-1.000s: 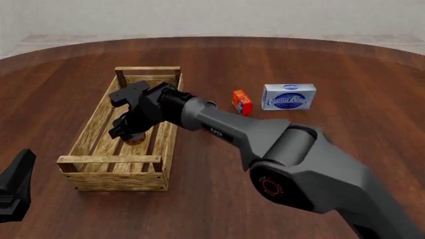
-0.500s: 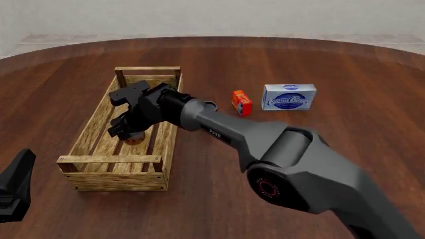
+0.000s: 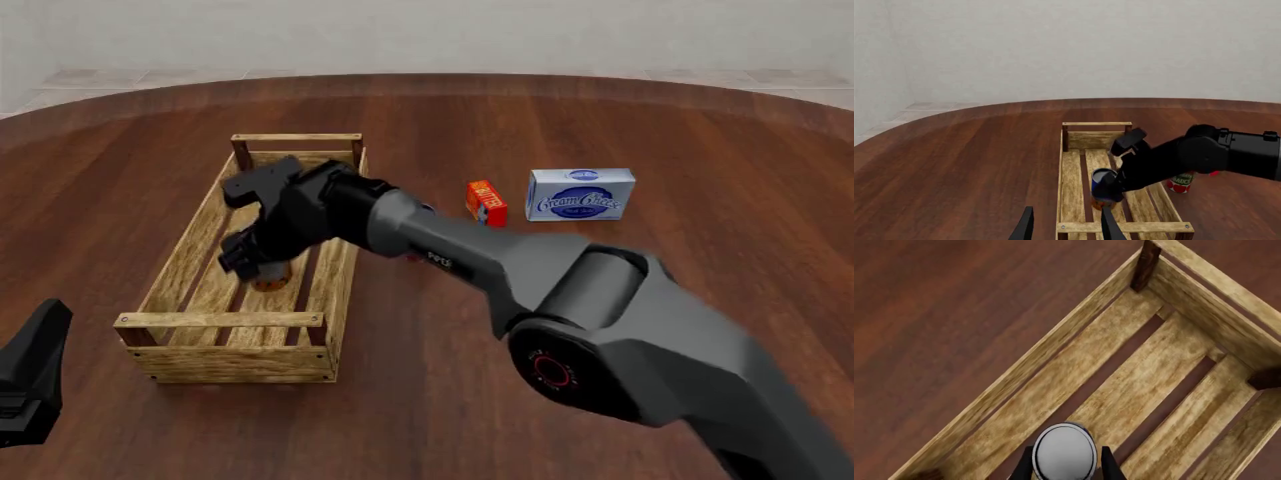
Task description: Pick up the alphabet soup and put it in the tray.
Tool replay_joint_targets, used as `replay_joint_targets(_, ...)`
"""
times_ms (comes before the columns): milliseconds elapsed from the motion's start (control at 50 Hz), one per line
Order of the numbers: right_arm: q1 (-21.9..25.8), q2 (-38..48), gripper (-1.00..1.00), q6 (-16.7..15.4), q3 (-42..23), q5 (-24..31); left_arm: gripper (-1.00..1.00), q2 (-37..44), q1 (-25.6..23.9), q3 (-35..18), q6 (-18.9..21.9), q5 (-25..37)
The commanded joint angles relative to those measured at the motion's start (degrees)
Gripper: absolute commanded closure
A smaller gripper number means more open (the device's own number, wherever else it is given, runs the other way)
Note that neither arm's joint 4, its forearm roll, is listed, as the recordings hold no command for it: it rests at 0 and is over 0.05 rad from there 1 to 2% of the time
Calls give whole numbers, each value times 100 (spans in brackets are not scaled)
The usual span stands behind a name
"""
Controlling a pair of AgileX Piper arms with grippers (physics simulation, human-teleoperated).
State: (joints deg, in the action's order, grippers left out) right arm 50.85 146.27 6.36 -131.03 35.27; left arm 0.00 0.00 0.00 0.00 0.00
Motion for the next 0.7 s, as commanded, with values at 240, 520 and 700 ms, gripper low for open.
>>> replay_joint_targets(240,20,-713,-100,-132,536,-209,-100,0,0,0,0,0)
replay_joint_targets(520,-81,-1582,-100,-248,1219,-590,-100,0,0,0,0,0)
replay_joint_targets(700,-185,-2302,-100,-296,1780,-930,-100,0,0,0,0,0)
